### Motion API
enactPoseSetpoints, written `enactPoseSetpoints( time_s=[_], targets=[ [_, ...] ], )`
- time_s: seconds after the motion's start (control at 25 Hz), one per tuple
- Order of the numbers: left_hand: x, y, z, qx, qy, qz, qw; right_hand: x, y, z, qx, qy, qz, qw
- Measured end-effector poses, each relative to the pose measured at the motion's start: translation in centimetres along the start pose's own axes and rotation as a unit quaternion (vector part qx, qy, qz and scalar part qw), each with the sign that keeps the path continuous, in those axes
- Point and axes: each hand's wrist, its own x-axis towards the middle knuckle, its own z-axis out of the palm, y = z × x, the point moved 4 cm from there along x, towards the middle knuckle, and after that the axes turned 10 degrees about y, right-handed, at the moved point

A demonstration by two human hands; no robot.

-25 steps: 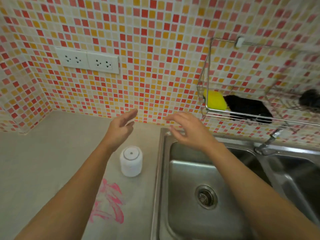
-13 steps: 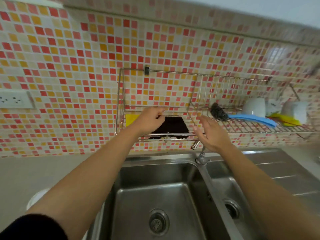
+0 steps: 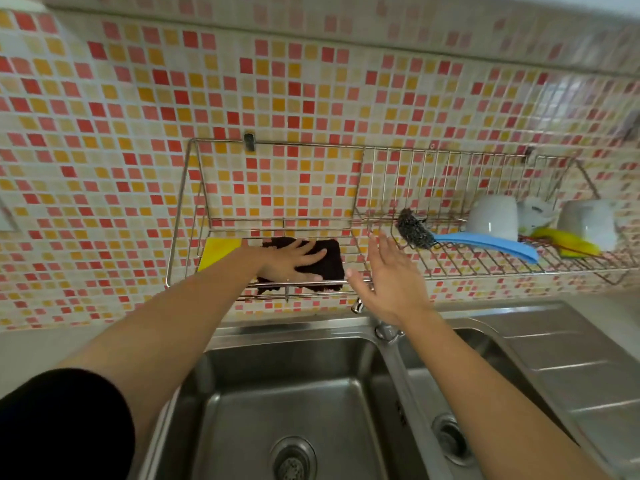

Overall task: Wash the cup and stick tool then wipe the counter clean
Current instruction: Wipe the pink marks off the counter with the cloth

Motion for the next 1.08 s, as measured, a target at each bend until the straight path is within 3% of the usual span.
enactPoseSetpoints(
  time_s=[0.12, 0.2, 0.32, 0.4, 0.48, 0.56, 0.6, 0.64, 0.68, 0.76, 0.8, 0.84, 0.88, 0.92, 0.96, 1.08],
  targets=[
    [-0.5, -0.4, -0.5, 0.016, 0.022, 0.023, 0.999, 0.1, -0.1, 0.0, -0.001, -0.003, 0.001, 1.000],
    [-0.3, 0.0, -0.3, 0.102, 0.047, 0.039, 0.993, 0.0, -0.2, 0.1, -0.003, 0.005, 0.001, 1.000],
    [-0.3, 1.5, -0.1, 0.294, 0.066, 0.072, 0.951, 0.0, -0.2, 0.0, -0.004, 0.013, 0.004, 1.000],
    [-0.3, 1.7, -0.1, 0.338, 0.086, 0.119, 0.929, 0.0, -0.1, 0.1, -0.004, 0.014, 0.007, 1.000],
    [-0.6, 1.2, -0.9, 0.250, 0.152, 0.129, 0.947, 0.0, -0.2, 0.1, -0.004, 0.017, 0.007, 1.000],
    [-0.9, -0.5, -2.4, 0.010, 0.251, 0.025, 0.968, 0.1, -0.2, 0.1, -0.005, 0.023, 0.005, 1.000],
    [-1.1, -1.5, -3.2, -0.129, 0.292, -0.039, 0.947, 0.1, -0.2, 0.1, -0.006, 0.025, 0.005, 1.000],
    [-1.4, -2.4, -3.8, -0.271, 0.316, -0.088, 0.905, 0.1, -0.2, 0.1, -0.005, 0.026, 0.007, 1.000],
    [-1.7, -3.1, -4.0, -0.423, 0.320, -0.114, 0.840, 0.1, -0.2, 0.1, -0.004, 0.026, 0.009, 1.000],
    [-3.1, -3.2, -4.3, -0.705, 0.297, -0.129, 0.631, 0.0, -0.3, 0.0, -0.007, 0.024, 0.010, 1.000],
    [-4.2, -2.8, -4.5, -0.790, 0.275, -0.120, 0.534, 0.0, -0.4, 0.0, -0.011, 0.021, 0.007, 1.000],
    [-5.3, -2.3, -4.7, -0.844, 0.256, -0.099, 0.460, 0.0, -0.5, 0.0, -0.014, 0.015, 0.002, 1.000],
    [-6.6, -1.9, -4.8, -0.875, 0.246, -0.080, 0.410, 0.0, -0.6, 0.0, -0.014, 0.009, -0.001, 1.000],
    [-8.0, -1.4, -4.8, -0.886, 0.248, -0.062, 0.388, 0.0, -0.6, -0.1, -0.014, 0.003, -0.002, 1.000],
    [-9.5, -0.8, -4.7, -0.884, 0.256, -0.053, 0.388, 0.1, -0.3, -0.3, -0.015, 0.003, 0.000, 1.000],
    [-15.1, -0.2, -3.4, -0.839, 0.279, -0.081, 0.461, -0.8, -1.5, -1.0, -0.021, 0.059, -0.005, 0.998]
  ],
)
